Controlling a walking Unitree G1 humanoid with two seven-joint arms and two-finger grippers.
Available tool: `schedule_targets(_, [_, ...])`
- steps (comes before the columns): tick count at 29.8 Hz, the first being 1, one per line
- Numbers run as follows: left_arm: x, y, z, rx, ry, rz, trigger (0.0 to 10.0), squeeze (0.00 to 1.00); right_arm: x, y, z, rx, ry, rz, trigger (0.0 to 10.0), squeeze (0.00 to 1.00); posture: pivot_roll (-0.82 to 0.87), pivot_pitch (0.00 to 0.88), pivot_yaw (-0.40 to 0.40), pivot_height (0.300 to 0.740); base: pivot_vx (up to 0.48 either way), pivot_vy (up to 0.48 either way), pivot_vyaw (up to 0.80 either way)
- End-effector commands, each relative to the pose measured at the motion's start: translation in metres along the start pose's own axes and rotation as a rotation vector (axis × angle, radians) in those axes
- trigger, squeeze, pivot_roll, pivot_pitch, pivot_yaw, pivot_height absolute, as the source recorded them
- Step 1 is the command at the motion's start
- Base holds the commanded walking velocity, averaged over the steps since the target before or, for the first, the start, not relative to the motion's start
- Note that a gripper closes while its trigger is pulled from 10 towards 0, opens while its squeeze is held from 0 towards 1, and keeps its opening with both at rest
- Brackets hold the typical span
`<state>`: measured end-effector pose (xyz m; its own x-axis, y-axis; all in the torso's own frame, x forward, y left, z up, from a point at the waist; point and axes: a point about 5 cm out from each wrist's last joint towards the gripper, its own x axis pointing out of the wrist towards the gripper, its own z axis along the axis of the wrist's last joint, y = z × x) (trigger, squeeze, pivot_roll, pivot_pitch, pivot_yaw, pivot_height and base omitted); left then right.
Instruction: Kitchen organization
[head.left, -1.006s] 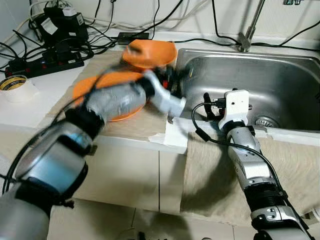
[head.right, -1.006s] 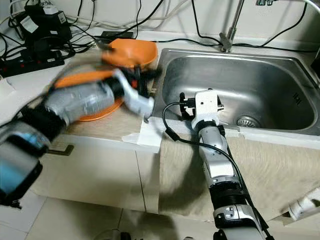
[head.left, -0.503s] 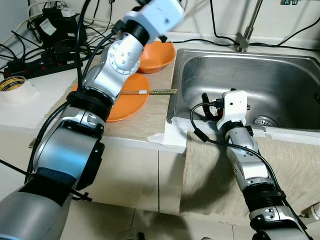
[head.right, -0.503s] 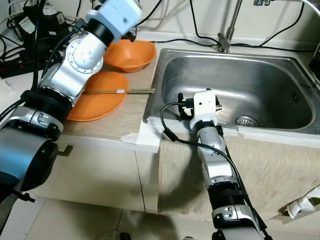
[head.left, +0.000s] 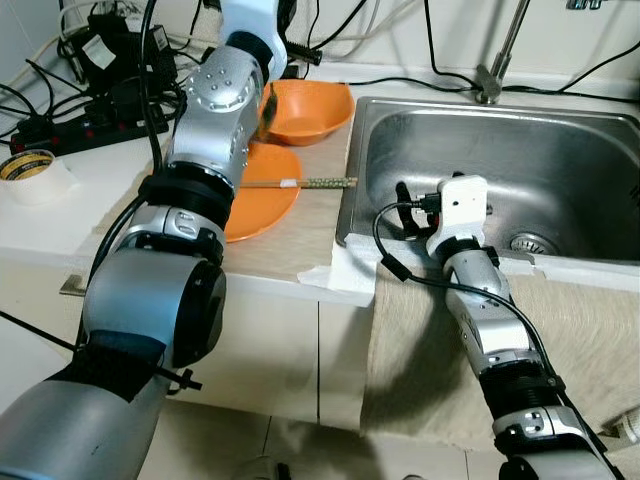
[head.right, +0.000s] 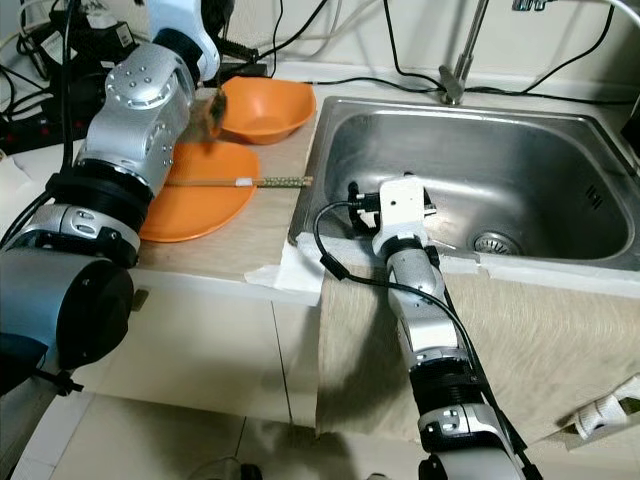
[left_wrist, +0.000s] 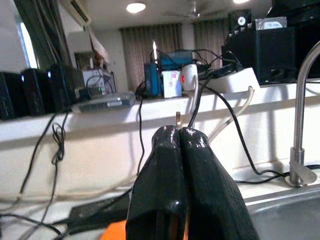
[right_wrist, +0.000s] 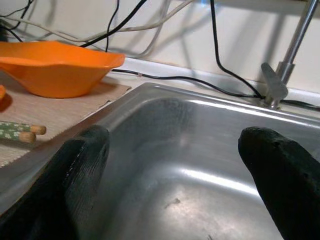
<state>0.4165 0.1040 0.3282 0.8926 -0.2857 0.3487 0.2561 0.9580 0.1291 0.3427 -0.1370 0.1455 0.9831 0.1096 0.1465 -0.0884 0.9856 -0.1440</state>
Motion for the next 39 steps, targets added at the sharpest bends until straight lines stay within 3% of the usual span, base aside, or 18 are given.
schedule_targets(1, [0.003,-0.003,0.008,-0.045,-0.009,-0.008,0.0,0.0,0.004,0.0,0.004,0.038,-0.004,0.004,10.0,0.0,-0.03,0.0,0.042,0.732,0.0,0.0,0.0])
schedule_targets(9, [0.001,-0.009,-0.005,-0.133,0.067,-0.014,0.0,0.0,0.006,0.001,0.009,0.062,-0.014,0.009,10.0,0.0,-0.04,0.0,0.044,0.732,0.0,0.0,0.0])
schedule_targets(12, [0.002,-0.009,-0.004,-0.134,0.067,-0.018,0.0,0.0,0.007,0.006,0.01,0.131,-0.004,0.021,10.0,0.0,-0.04,0.0,0.044,0.732,0.0,0.0,0.0])
schedule_targets(17, [0.002,-0.01,-0.004,-0.141,0.072,-0.02,0.0,0.0,0.015,0.012,0.02,0.326,0.007,0.03,10.0,0.0,-0.04,0.0,0.047,0.732,0.0,0.0,0.0])
schedule_targets(25, [0.002,-0.017,-0.001,-0.163,0.066,-0.041,0.0,0.0,0.026,0.028,0.041,0.429,-0.024,0.101,10.0,0.0,-0.04,0.0,0.044,0.732,0.0,0.0,0.0])
schedule_targets(26, [0.003,-0.018,0.0,-0.163,0.062,-0.045,0.0,0.0,0.028,0.031,0.043,0.419,-0.027,0.116,10.0,0.87,-0.04,0.0,0.043,0.732,0.0,0.0,0.0])
schedule_targets(27, [0.003,-0.019,0.001,-0.163,0.059,-0.048,0.0,0.0,0.029,0.032,0.044,0.411,-0.029,0.125,10.0,0.87,-0.04,0.0,0.043,0.732,0.0,0.0,0.0])
schedule_targets(28, [0.003,-0.019,0.001,-0.165,0.057,-0.049,0.0,0.0,0.03,0.034,0.046,0.411,-0.03,0.136,10.0,1.0,-0.04,0.0,0.043,0.732,0.0,0.0,0.0])
schedule_targets(38, [0.0,-0.032,0.005,-0.212,0.043,-0.089,0.0,0.0,0.045,0.046,0.063,0.41,-0.029,0.236,10.0,1.0,-0.04,0.0,0.032,0.732,0.0,0.0,0.0])
schedule_targets(39, [0.0,-0.034,0.005,-0.218,0.042,-0.096,0.0,0.0,0.046,0.047,0.065,0.411,-0.03,0.243,10.0,0.93,-0.04,0.0,0.032,0.732,0.0,0.0,0.0])
